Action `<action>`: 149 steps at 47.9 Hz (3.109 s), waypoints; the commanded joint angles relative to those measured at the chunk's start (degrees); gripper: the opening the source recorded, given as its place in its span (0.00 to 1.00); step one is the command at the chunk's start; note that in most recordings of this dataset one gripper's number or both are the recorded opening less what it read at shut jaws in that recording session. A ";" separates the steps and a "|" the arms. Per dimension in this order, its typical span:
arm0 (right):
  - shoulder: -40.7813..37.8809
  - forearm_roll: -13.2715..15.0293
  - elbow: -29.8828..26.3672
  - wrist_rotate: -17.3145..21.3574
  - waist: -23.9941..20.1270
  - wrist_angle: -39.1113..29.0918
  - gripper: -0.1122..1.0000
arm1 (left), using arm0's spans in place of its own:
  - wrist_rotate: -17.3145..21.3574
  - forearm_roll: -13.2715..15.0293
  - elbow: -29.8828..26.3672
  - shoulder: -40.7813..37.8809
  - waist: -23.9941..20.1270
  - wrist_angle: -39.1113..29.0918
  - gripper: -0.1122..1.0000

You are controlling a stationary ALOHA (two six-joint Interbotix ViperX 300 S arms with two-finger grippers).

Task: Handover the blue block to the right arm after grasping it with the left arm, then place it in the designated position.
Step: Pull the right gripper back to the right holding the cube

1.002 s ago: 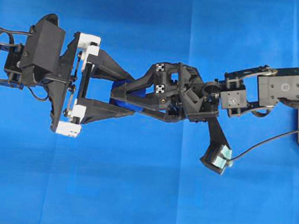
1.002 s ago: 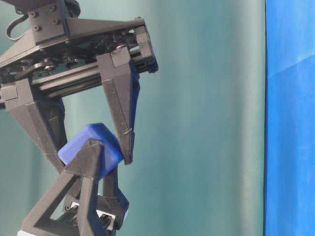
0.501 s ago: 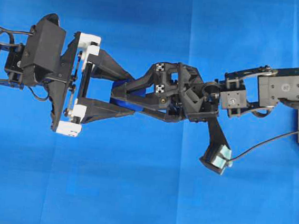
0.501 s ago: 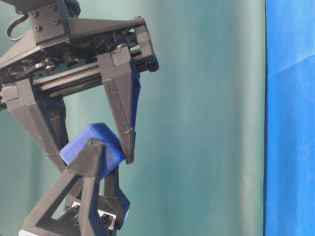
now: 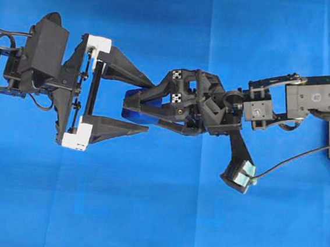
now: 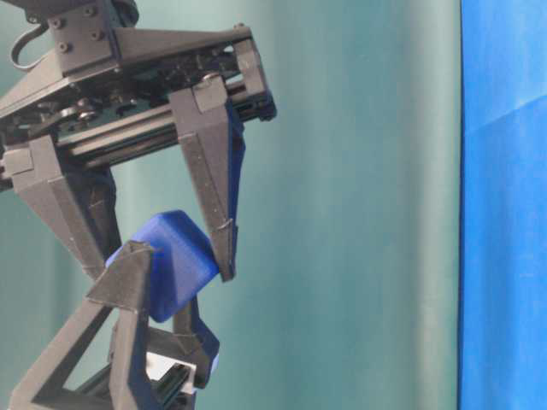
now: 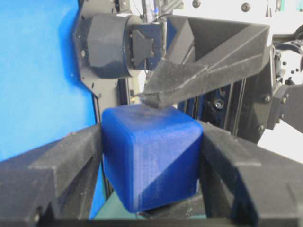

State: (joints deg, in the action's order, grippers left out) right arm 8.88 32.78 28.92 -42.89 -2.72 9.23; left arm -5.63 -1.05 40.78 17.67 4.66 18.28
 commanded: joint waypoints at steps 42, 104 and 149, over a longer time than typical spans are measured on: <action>22.41 -1.05 14.59 0.09 -2.72 -10.11 0.49 | -0.18 0.00 5.54 7.65 0.09 0.53 0.93; 26.10 -21.01 14.59 53.70 -3.60 -11.34 0.49 | 2.37 0.00 5.19 7.73 -0.35 0.53 0.93; 26.19 -21.09 14.59 53.88 -3.60 -11.07 0.49 | 2.20 0.00 5.10 7.56 -0.53 0.62 0.93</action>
State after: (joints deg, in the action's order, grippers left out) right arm 34.63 11.78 44.21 10.99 -6.24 -2.29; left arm -3.34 -1.05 47.20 24.70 4.31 18.28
